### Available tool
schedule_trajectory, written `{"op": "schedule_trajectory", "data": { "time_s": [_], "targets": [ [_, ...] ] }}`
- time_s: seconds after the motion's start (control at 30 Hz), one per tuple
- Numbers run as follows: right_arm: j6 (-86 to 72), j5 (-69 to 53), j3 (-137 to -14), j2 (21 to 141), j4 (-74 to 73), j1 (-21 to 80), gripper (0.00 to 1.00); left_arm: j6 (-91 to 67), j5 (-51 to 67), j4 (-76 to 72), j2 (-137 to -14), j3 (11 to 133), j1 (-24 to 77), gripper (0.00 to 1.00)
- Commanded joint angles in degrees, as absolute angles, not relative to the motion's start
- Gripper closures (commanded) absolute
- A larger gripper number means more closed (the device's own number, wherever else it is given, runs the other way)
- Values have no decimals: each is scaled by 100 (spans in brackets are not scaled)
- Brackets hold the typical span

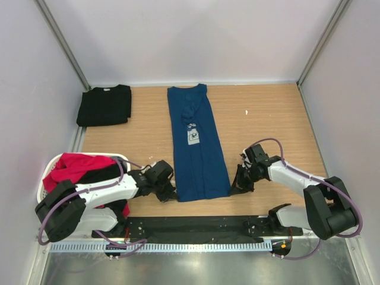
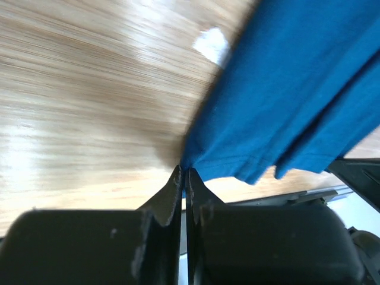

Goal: Fold and stack the t-shirts
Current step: Fold the tshirt

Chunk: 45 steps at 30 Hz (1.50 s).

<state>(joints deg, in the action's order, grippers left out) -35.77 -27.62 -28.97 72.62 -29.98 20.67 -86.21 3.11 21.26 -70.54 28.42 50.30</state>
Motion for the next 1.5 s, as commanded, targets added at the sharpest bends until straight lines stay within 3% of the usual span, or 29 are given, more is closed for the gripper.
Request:
{"op": "schedule_trajectory", "data": {
  "time_s": [0.0, 0.27, 0.53, 0.9, 1.47],
  "targets": [
    [-3692, -3049, -2979, 7304, -3084, 2101, 99, -8403, 141, 2513, -7084, 3339, 5045, 100],
    [-3525, -3059, -4753, 7611, -3920, 2101, 99, -7490, 158, 3418, -6978, 4490, 4404, 100],
    [-3208, -2857, -6606, 8936, -4034, 1855, 99, -6285, 220, 3788, -7487, 5772, 3280, 100],
    [-2962, -2804, -9208, 10985, -4131, 1591, 99, -5424, 659, 3323, -9491, 7364, 2532, 100],
    [-2769, -2918, -10660, 12409, -4219, 1327, 99, -5150, 896, 2857, -10810, 8411, 2022, 100]
  ]
}}
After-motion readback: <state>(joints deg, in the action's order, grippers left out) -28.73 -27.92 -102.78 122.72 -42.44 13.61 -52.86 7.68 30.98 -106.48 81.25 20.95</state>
